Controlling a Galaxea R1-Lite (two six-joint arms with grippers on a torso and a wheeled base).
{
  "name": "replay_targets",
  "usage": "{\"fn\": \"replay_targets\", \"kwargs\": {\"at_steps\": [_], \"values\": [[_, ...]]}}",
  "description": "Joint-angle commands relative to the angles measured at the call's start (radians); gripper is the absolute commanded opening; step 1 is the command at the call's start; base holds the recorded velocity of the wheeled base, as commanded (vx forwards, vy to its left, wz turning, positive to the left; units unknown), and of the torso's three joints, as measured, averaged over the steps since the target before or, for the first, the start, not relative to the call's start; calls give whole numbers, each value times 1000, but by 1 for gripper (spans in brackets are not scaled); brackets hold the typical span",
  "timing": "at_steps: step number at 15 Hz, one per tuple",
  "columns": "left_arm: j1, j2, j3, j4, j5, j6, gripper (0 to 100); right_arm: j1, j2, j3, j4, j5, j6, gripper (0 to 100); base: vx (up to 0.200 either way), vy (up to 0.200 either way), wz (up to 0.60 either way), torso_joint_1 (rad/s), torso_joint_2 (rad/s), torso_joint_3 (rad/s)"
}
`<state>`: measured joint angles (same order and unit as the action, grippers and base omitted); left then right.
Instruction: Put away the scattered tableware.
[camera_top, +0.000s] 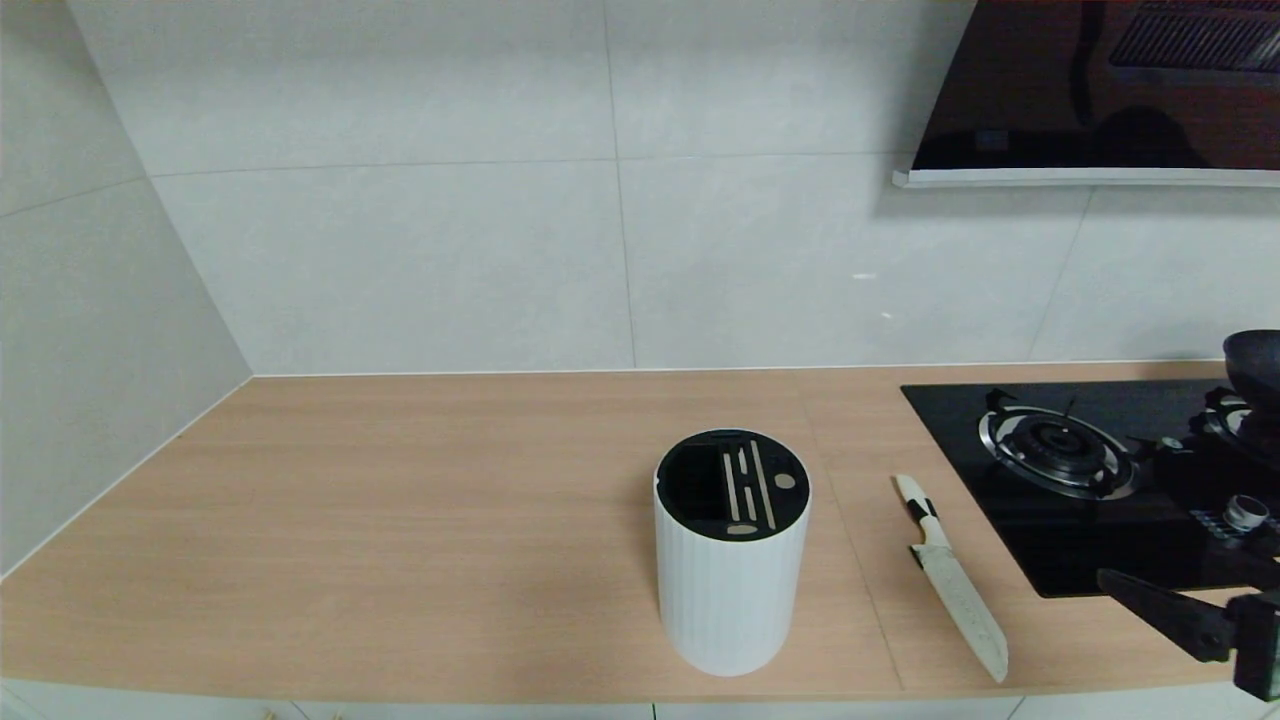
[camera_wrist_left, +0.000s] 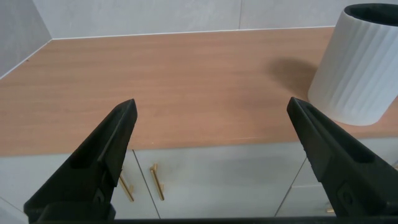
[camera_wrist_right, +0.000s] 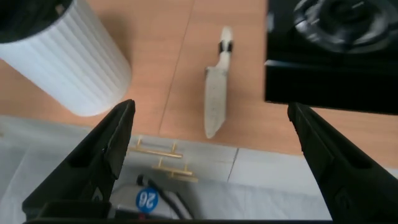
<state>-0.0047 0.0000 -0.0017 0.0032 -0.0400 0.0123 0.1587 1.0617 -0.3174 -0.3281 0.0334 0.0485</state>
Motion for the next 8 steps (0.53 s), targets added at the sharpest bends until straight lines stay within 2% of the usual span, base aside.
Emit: {"fn": "replay_targets", "kwargs": {"at_steps": [1,6,8], "values": [[0,0,0,0,0,0,100,15,231,-23,-98,-3,1,100,0,0,0,0,0,0],[0,0,0,0,0,0,100,16,458,-72,-258,-20,-1,100,0,0,0,0,0,0],[0,0,0,0,0,0,100,51,563,-111,-298,-92,-6,100,0,0,0,0,0,0]]}}
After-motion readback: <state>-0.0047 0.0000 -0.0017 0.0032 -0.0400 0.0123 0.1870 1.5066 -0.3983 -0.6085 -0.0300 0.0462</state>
